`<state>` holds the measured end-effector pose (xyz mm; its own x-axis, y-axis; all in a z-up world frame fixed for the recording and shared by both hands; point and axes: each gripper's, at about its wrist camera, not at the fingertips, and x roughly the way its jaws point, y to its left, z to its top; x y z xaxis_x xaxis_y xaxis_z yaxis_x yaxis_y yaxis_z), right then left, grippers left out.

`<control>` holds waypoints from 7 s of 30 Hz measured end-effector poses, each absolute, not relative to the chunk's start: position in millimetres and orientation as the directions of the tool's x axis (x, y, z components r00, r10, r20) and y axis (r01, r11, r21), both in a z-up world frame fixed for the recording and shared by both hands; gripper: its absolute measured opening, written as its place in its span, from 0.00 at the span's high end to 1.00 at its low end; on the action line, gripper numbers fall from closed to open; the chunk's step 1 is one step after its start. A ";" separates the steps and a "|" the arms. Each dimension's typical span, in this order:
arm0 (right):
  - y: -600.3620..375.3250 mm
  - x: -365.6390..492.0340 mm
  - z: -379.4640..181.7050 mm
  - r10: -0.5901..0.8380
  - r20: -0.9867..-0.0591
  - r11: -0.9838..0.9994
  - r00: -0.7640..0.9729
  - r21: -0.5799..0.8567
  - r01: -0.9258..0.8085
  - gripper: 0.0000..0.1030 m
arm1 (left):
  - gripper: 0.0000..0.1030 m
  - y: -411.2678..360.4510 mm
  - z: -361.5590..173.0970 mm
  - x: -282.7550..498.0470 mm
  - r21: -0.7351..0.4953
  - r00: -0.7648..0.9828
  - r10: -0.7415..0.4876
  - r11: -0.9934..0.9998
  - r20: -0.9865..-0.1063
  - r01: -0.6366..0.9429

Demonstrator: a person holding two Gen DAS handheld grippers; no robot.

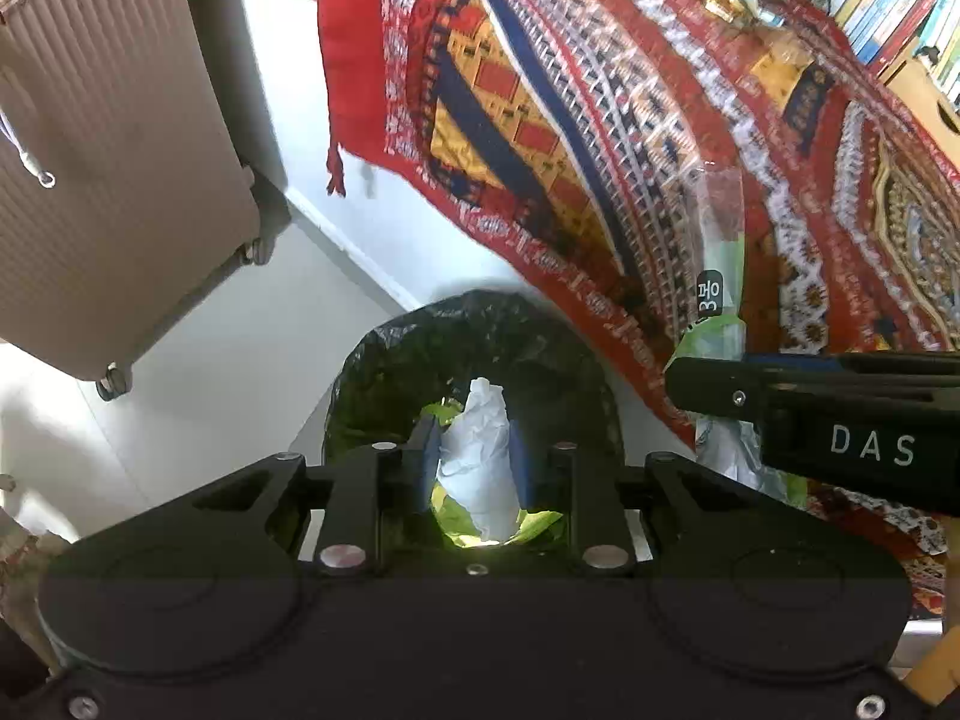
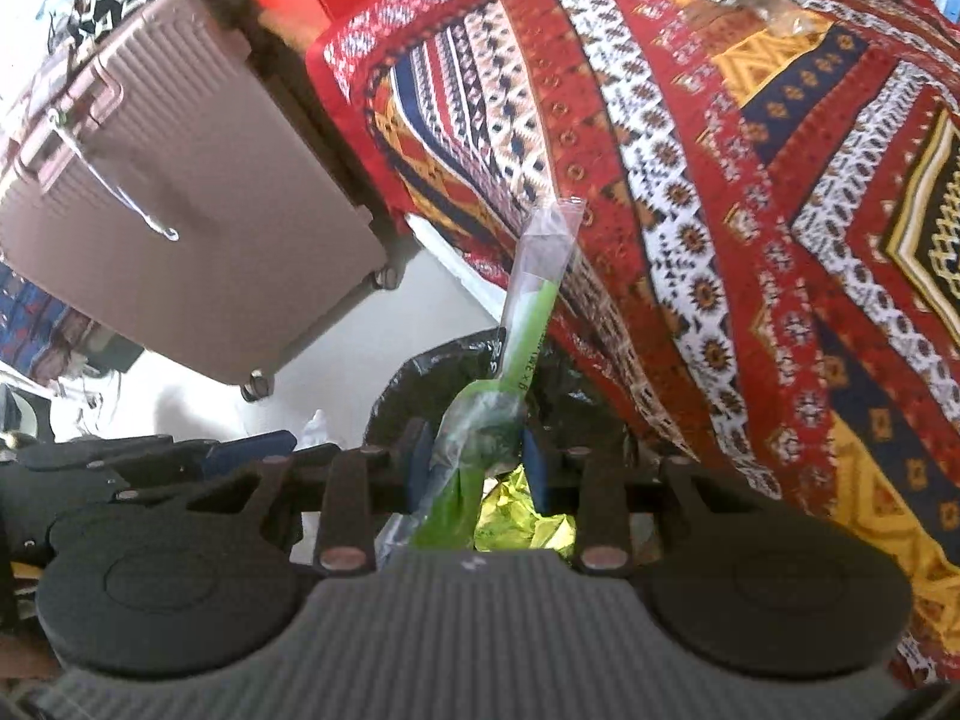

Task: Organize books
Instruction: 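Lift the tissue and green bag and carry them over the trash bag, then open both tools to drop the tissue and green bag into the bag, then move both tools back over the rug toward the remaining litter, then grasp the white paper bag with the left tool while the right tool grasps a red strip, then lift the paper bag and red strip and carry them over the trash bag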

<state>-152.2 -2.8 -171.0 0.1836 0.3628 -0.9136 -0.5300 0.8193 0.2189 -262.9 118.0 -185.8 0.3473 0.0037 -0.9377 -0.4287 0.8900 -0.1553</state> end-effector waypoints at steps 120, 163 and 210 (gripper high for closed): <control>-198.8 152.0 -97.9 0.303 -0.818 0.949 0.488 0.216 -0.227 0.26 | 0.70 -25.0 -109.1 93.1 -0.085 0.538 -0.049 0.995 -0.842 -0.043; -117.6 212.7 -143.3 0.343 -0.896 0.894 0.282 0.219 -0.390 0.88 | 0.95 -24.1 -136.5 65.1 -0.182 0.514 -0.129 0.982 -0.848 -0.053; -186.8 134.9 -114.9 0.342 -0.876 0.926 0.341 0.252 -0.282 0.87 | 0.83 -59.4 -106.7 29.0 -0.101 0.567 -0.063 0.994 -0.822 -0.036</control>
